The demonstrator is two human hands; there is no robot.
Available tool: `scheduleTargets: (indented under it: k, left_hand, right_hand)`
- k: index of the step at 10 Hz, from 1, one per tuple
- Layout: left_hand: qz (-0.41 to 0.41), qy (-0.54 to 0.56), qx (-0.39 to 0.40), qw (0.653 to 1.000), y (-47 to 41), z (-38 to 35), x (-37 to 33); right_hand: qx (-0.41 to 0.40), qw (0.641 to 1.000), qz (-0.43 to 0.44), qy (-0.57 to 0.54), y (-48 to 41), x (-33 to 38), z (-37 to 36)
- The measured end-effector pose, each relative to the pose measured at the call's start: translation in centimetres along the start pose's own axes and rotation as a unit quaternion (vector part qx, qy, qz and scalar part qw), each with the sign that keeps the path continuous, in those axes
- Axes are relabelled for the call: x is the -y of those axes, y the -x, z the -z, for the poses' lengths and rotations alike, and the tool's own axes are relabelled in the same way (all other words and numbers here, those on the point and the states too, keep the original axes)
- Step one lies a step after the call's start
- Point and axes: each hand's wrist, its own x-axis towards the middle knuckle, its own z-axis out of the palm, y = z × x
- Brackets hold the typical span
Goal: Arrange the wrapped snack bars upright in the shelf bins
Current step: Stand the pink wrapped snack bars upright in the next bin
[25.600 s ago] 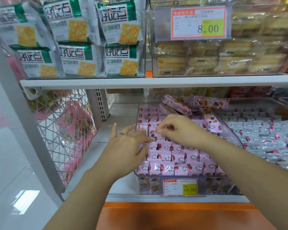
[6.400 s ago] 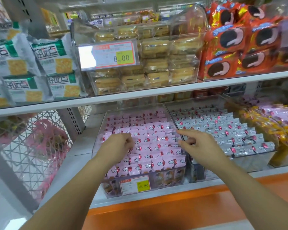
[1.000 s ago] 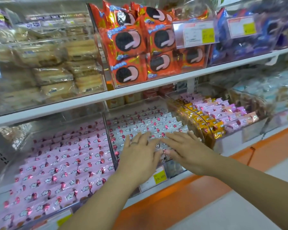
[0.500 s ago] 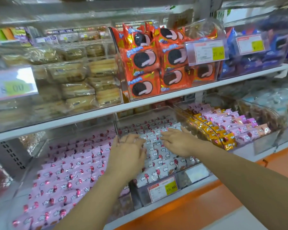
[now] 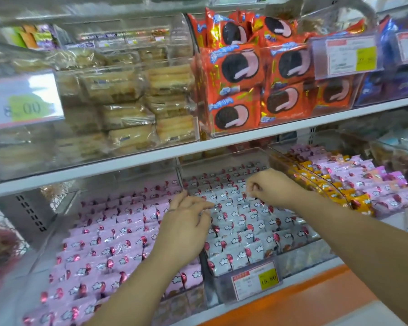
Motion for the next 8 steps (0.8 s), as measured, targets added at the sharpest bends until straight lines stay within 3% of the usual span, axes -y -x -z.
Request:
scheduleTargets:
  k: [2, 3, 4, 5, 7, 8]
  left_hand:
    - [0.003, -0.002, -0.002, 1.000, 0.0, -0.2, 0.0]
    - [0.002, -0.010, -0.007, 1.000, 0.1, 0.0, -0.2]
    - [0.003, -0.024, -0.004, 1.000, 0.2, -0.1, -0.3]
    - [0.011, -0.044, 0.005, 0.999, 0.4, 0.1, -0.5]
    - [0.000, -0.065, -0.015, 0.998, 2.1, 1.0, -0.8]
    - [0.004, -0.058, -0.034, 0.998, 4.3, 1.5, -0.6]
  right_hand:
    - [-0.049, 0.998, -0.014, -0.045, 0.0, -0.2, -0.4]
    - [-0.058, 0.998, -0.039, 0.007, 0.5, -1.1, -0.1]
    - [0.036, 0.992, -0.077, 0.090, 0.6, -1.2, -0.6]
    - [0.089, 0.990, -0.090, 0.069, 0.9, -0.3, 0.7]
    - [-0.009, 0.998, -0.057, -0.007, 6.1, 1.5, 3.4]
    - [-0.014, 0.996, -0.010, -0.091, 9.9, 4.5, 4.6]
